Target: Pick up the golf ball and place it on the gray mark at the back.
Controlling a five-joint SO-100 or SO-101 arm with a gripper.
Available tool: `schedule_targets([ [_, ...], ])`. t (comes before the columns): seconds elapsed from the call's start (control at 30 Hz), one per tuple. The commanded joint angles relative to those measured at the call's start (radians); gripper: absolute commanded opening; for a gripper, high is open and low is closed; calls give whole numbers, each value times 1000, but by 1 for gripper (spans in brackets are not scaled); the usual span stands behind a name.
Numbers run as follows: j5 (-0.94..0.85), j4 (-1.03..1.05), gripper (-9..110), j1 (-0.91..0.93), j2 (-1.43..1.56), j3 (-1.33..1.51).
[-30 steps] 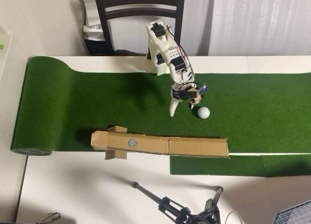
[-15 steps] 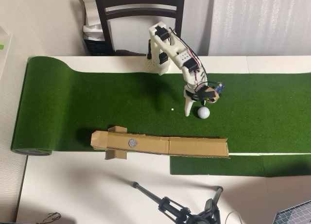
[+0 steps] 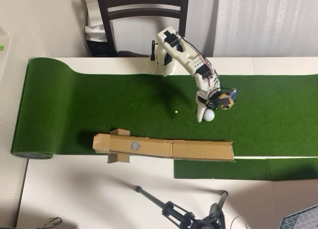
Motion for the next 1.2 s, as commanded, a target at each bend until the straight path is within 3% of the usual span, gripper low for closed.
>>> schedule_targets([
  [0.0,54,28,44,-44,3,-173],
  [0.13,109,48,46,-66,-46,-209],
  [0.33,94,44,60,-49,-100,-209],
  [1.17,109,34,57,-25,-239,-209],
])
